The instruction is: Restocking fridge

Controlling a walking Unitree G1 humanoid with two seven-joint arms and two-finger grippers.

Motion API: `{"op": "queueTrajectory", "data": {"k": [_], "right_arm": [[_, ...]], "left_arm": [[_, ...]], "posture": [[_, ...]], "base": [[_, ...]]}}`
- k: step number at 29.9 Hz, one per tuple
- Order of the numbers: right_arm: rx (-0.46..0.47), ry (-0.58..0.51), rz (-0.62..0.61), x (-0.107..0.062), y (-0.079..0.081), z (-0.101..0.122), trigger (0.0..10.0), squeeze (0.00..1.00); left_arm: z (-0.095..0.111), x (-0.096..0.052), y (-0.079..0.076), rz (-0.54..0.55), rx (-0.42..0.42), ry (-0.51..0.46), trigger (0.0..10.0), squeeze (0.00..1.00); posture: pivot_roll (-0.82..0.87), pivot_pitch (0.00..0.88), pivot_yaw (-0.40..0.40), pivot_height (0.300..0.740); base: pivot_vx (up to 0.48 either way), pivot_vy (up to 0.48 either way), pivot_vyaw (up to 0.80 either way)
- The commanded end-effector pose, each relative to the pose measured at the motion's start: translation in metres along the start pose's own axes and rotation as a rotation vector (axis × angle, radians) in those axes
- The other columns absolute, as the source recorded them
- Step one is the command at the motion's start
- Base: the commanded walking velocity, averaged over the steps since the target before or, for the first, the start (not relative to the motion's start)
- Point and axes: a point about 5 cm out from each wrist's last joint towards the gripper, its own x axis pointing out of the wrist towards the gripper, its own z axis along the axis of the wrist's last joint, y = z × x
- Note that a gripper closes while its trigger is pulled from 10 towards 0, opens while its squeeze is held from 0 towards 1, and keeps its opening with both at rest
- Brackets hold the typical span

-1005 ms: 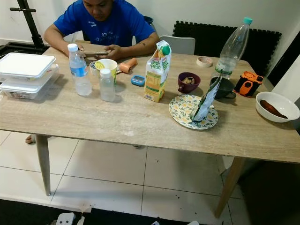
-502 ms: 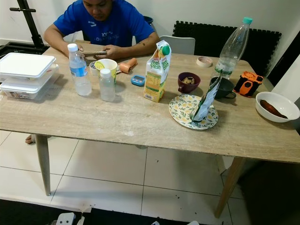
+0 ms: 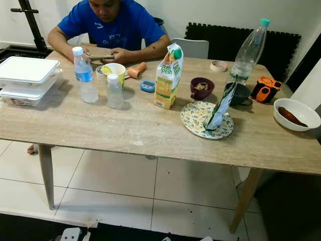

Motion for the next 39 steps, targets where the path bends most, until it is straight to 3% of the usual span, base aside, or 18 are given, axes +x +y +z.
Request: {"op": "queueTrajectory", "data": {"k": [1,28,39], "right_arm": [[0.002,0.014,0.003,-0.0005,0.0017,-0.0049,10.0,0.0],[0.008,0.015,0.003,-0.0006,0.0023,-0.0056,10.0,0.0],[0.007,0.013,0.004,-0.0005,0.0031,-0.0051,10.0,0.0]], "left_arm": [[-0.0225,-0.0052,-0.0003,-0.009,-0.011,0.085,10.0,0.0],[-0.024,-0.0056,-0.0006,-0.017,0.01,0.097,10.0,0.0],[-0.0251,-0.006,-0.0005,-0.018,0.01,0.098,10.0,0.0]], "posture": [[-0.04,0.1,-0.053,0.74],[-0.04,0.105,-0.05,0.74],[-0.04,0.106,-0.05,0.74]], "base": [[0.0,0.0,0.0],[0.0,0.0,0.0],[0.257,0.0,0.0]]}}
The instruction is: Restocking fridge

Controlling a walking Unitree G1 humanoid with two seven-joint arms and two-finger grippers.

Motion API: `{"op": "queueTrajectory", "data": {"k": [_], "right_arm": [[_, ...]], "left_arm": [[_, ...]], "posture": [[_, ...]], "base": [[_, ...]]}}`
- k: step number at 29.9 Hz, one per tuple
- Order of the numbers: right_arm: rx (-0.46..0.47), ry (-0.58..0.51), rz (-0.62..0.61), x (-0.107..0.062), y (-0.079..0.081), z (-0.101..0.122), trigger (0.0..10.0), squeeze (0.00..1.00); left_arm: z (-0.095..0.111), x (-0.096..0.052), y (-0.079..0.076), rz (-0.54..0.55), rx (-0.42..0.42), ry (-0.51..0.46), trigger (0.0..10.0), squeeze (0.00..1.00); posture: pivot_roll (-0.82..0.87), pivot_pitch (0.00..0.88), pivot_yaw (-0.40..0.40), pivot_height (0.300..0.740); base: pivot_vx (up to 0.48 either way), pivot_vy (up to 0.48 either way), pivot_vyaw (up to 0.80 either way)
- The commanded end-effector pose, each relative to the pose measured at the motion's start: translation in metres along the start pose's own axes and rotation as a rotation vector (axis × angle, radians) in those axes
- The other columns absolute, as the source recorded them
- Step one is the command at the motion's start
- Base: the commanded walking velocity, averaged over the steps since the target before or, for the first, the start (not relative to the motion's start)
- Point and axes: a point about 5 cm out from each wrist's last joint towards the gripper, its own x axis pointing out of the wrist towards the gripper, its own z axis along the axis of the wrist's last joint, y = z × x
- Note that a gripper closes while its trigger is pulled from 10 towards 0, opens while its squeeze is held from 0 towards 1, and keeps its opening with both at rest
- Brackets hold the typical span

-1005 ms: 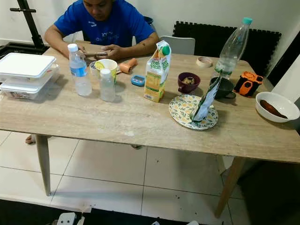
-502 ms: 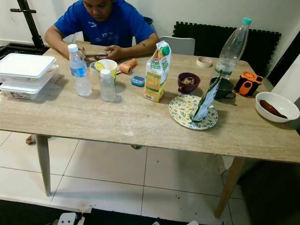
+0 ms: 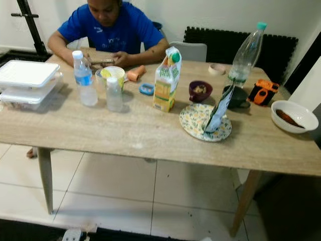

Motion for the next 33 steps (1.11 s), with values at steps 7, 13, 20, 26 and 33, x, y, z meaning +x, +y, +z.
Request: {"op": "queueTrajectory", "data": {"k": [7,13,20,26,33], "right_arm": [[0.009,0.01,0.003,-0.0003,0.0026,-0.0036,10.0,0.0],[0.009,0.009,0.003,-0.0003,0.0029,-0.0036,10.0,0.0],[0.009,0.008,0.003,-0.0002,0.0029,-0.0033,10.0,0.0],[0.011,0.006,0.002,-0.0003,0.0025,-0.0032,10.0,0.0],[0.009,0.006,0.003,-0.0004,0.0022,-0.0035,10.0,0.0]], "left_arm": [[-0.0203,-0.0048,0.0006,-0.004,-0.007,0.079,10.0,0.0],[-0.0203,-0.0049,0.001,0.012,-0.03,0.07,10.0,0.0],[-0.0193,-0.0043,-0.0008,-0.014,-0.002,0.076,10.0,0.0],[-0.0188,-0.004,-0.0002,0.01,-0.035,0.061,10.0,0.0],[-0.0187,-0.0041,0.0,0.011,-0.033,0.061,10.0,0.0]], "posture": [[-0.04,0.106,-0.051,0.74],[-0.04,0.106,-0.051,0.74],[-0.04,0.105,-0.05,0.74],[-0.04,0.106,-0.053,0.74],[-0.04,0.105,-0.053,0.74]], "base": [[0.252,0.0,0.0],[0.226,0.0,0.0],[0.0,-0.116,0.0],[0.0,-0.197,0.0],[0.0,0.0,0.0]]}}
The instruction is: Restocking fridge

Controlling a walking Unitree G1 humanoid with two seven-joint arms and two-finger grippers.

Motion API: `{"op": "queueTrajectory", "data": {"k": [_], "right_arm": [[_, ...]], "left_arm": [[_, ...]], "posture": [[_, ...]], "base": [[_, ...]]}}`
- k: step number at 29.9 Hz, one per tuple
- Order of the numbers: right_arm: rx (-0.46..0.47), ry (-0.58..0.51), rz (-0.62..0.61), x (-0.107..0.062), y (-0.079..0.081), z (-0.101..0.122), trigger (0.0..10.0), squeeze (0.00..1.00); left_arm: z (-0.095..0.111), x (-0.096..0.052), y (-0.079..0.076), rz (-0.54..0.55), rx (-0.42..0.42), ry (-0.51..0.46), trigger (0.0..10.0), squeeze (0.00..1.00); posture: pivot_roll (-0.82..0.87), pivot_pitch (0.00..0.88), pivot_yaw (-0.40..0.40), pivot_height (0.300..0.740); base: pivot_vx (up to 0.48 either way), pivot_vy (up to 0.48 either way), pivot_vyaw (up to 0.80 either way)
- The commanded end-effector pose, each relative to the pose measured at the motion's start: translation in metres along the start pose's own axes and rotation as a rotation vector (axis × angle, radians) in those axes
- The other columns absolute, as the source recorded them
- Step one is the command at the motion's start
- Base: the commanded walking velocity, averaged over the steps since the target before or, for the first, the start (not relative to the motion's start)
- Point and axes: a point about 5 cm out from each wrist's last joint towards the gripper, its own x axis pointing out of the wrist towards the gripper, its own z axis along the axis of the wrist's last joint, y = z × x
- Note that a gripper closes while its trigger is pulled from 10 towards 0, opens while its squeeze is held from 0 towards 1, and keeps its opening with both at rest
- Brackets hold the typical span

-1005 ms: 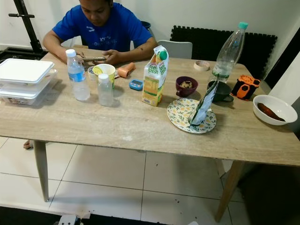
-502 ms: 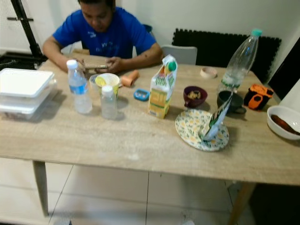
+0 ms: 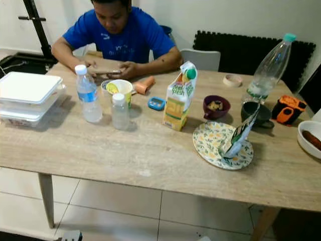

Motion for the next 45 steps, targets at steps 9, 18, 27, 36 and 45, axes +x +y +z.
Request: {"op": "queueTrajectory", "data": {"k": [9,18,27,36,45], "right_arm": [[-0.002,0.016,0.004,-0.001,0.0,-0.006,10.0,0.0],[-0.009,0.014,0.005,-0.001,-0.001,-0.005,10.0,0.0],[-0.013,0.013,0.009,-0.001,0.0,-0.005,10.0,0.0],[0.03,-0.04,0.046,0.0,0.004,0.002,10.0,0.0],[0.11,-0.235,0.228,-0.001,0.012,0.038,10.0,0.0]], "left_arm": [[-0.016,-0.004,0.0,-0.004,-0.01,0.059,10.0,0.0],[-0.015,-0.004,0.001,0.006,-0.011,0.053,10.0,0.0],[-0.014,-0.004,0.002,0.013,-0.01,0.051,10.0,0.0],[-0.013,-0.005,0.008,0.065,-0.045,0.03,10.0,0.0],[-0.008,-0.008,0.02,0.141,-0.088,0.002,10.0,0.0]], "posture": [[-0.04,0.103,-0.054,0.74],[-0.04,0.1,-0.054,0.74],[-0.04,0.099,-0.054,0.74],[-0.03,0.102,-0.051,0.74],[-0.04,0.102,-0.049,0.74]], "base": [[0.0,0.0,0.0],[0.0,-0.286,0.0],[0.0,0.0,0.0],[0.0,0.0,0.0],[0.0,0.0,0.0]]}}
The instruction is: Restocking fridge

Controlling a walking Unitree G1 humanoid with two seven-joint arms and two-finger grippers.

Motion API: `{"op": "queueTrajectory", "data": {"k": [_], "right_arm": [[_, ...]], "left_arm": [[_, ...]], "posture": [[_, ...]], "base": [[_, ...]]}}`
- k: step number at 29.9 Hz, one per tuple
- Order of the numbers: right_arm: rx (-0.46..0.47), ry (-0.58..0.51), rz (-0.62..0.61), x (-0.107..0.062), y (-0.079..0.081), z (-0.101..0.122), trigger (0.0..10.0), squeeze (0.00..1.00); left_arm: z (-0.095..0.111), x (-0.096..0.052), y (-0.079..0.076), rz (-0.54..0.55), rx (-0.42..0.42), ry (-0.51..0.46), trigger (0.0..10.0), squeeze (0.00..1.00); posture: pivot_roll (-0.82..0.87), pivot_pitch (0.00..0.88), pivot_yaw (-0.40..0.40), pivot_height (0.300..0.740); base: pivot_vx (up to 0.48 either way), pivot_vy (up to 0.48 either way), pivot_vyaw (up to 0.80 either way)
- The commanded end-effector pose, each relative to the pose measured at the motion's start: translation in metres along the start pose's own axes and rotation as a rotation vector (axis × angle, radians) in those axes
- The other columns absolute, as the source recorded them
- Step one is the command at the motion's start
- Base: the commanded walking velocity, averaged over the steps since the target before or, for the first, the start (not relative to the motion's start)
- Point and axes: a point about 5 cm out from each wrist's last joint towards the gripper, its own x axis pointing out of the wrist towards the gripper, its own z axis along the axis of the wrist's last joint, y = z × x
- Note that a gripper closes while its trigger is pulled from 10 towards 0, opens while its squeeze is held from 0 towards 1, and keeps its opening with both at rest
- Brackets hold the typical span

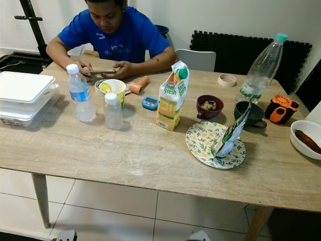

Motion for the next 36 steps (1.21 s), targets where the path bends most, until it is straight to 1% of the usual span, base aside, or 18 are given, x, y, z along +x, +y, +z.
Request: {"op": "queueTrajectory", "data": {"k": [1,2,3,4,5,6,7,9,11,14,15,17,19,24,25,28,31,36], "right_arm": [[0.023,-0.03,0.018,0.0,0.0,0.003,10.0,0.0],[-0.008,-0.029,0.007,0.0,-0.003,0.007,10.0,0.0],[-0.008,-0.029,0.007,0.0,-0.003,0.007,10.0,0.0],[-0.031,-0.012,-0.031,0.0,-0.008,0.007,10.0,0.0],[-0.033,0.033,-0.112,-0.002,-0.018,0.004,10.0,0.0],[-0.033,0.033,-0.112,-0.002,-0.018,0.004,10.0,0.0],[-0.01,0.075,-0.165,-0.005,-0.024,-0.004,10.0,0.0],[-0.006,0.107,-0.184,-0.008,-0.027,-0.011,10.0,0.0],[-0.007,0.117,-0.185,-0.008,-0.027,-0.013,10.0,0.0],[0.008,0.14,-0.188,-0.011,-0.028,-0.02,10.0,0.0],[0.008,0.14,-0.188,-0.011,-0.028,-0.02,10.0,0.0],[0.024,0.164,-0.187,-0.013,-0.026,-0.029,10.0,0.0],[0.032,0.175,-0.186,-0.014,-0.025,-0.033,10.0,0.0],[0.035,0.192,-0.187,-0.015,-0.023,-0.038,10.0,0.0],[0.033,0.198,-0.188,-0.015,-0.022,-0.04,10.0,0.0],[0.034,0.199,-0.193,-0.015,-0.022,-0.04,10.0,0.0],[0.036,0.189,-0.202,-0.015,-0.023,-0.038,10.0,0.0],[0.021,0.179,-0.21,-0.015,-0.025,-0.036,10.0,0.0]], "left_arm": [[-0.011,-0.005,0.01,0.043,-0.025,0.038,10.0,0.0],[-0.007,-0.006,0.016,0.089,-0.073,0.011,10.0,0.0],[-0.007,-0.006,0.016,0.089,-0.073,0.011,10.0,0.0],[-0.001,-0.008,0.027,0.158,-0.147,-0.03,10.0,0.0],[0.01,-0.013,0.049,0.288,-0.308,-0.118,10.0,0.0],[0.01,-0.013,0.049,0.288,-0.308,-0.118,10.0,0.0],[0.018,-0.019,0.066,0.36,-0.397,-0.179,10.0,0.0],[0.023,-0.023,0.076,0.394,-0.428,-0.209,10.0,0.0],[0.024,-0.025,0.079,0.405,-0.434,-0.217,10.0,0.0],[0.026,-0.029,0.089,0.442,-0.449,-0.227,10.0,0.0],[0.026,-0.029,0.089,0.442,-0.449,-0.227,10.0,0.0],[0.025,-0.034,0.097,0.479,-0.48,-0.229,10.0,0.0],[0.024,-0.035,0.099,0.49,-0.491,-0.225,10.0,0.0],[0.019,-0.034,0.097,0.49,-0.495,-0.207,10.0,0.0],[0.008,-0.032,0.089,0.474,-0.486,-0.159,10.0,0.0],[-0.001,-0.03,0.081,0.46,-0.476,-0.123,10.0,0.0],[-0.004,-0.029,0.079,0.455,-0.475,-0.11,10.0,0.0],[-0.008,-0.031,0.081,0.469,-0.49,-0.105,10.0,0.0]], "posture": [[-0.04,0.102,-0.049,0.74],[-0.04,0.1,-0.052,0.74],[-0.04,0.1,-0.052,0.74],[-0.04,0.1,-0.053,0.74],[-0.04,0.1,-0.055,0.74],[-0.04,0.1,-0.055,0.74],[-0.04,0.1,-0.055,0.74],[-0.03,0.099,-0.055,0.74],[-0.03,0.099,-0.055,0.74],[-0.03,0.1,-0.052,0.74],[-0.03,0.1,-0.052,0.74],[-0.03,0.1,-0.052,0.74],[-0.03,0.1,-0.047,0.74],[-0.03,0.1,-0.046,0.74],[-0.03,0.1,-0.046,0.74],[-0.04,0.1,-0.043,0.74],[-0.04,0.1,-0.043,0.74],[-0.03,0.102,-0.049,0.74]], "base": [[0.0,0.0,0.0],[0.0,0.0,0.0],[0.0,0.0,0.0],[0.0,0.0,0.0],[0.0,0.0,0.0],[0.0,0.0,0.0],[0.0,0.0,0.0],[0.0,0.0,0.0],[0.0,0.0,0.0],[0.0,0.0,-0.78],[0.0,0.0,-0.78],[0.0,0.0,-0.78],[0.0,0.0,-0.78],[0.0,0.0,-0.78],[0.0,0.0,-0.78],[0.0,0.0,-0.78],[0.0,0.0,-0.78],[0.0,0.0,0.0]]}}
